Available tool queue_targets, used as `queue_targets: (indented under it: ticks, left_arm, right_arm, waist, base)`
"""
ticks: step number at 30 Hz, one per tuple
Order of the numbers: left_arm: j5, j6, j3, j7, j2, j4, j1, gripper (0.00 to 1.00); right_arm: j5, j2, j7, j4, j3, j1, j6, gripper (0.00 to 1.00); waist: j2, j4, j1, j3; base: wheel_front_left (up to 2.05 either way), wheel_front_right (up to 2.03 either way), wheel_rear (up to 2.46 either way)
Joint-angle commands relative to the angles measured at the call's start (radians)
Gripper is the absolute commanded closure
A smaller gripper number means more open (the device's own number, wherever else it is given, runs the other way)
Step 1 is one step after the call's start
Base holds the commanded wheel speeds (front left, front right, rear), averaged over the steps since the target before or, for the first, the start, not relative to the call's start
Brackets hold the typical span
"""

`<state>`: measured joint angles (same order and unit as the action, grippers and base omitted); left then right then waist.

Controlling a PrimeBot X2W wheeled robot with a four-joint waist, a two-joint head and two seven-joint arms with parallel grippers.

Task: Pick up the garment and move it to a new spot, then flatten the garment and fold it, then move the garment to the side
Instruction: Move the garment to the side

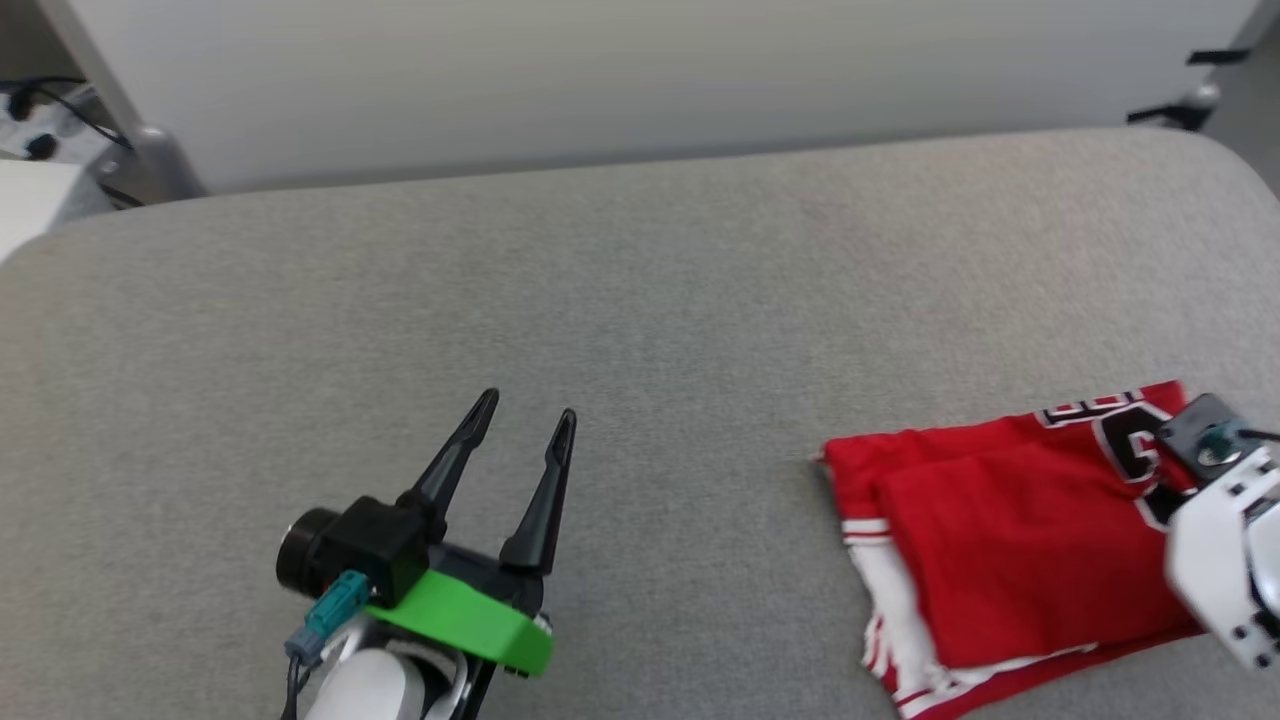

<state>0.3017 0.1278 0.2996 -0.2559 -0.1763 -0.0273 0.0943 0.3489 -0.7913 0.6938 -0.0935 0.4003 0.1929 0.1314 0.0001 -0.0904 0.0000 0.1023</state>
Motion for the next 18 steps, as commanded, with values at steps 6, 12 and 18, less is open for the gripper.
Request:
queue_targets:
  ticks: [6, 12, 18]
  left_arm:
    - [-0.017, 0.003, 0.016, -0.006, -0.023, 0.071, 0.088, 0.00]
    - [-0.029, 0.003, 0.045, -0.006, -0.073, 0.120, 0.163, 0.00]
    - [-0.036, 0.003, 0.049, 0.002, -0.139, 0.157, 0.232, 0.00]
  right_arm:
    - [0.047, -0.113, -0.076, 0.103, -0.064, 0.043, -0.001, 1.00]
    - [-0.014, -0.125, -0.238, 0.261, -0.150, 0.090, -0.001, 1.00]
    - [-0.051, -0.062, -0.381, 0.453, -0.251, 0.177, -0.001, 1.00]
  waist:
    - [-0.0001, -0.140, 0.0000, 0.188]
    - [-0.0001, -0.199, 0.0000, 0.302]
    - [-0.0001, -0.240, 0.0000, 0.403]
  base:
    - [0.00, 0.00, 0.00]
    - [0.00, 0.00, 0.00]
    - [0.00, 0.00, 0.00]
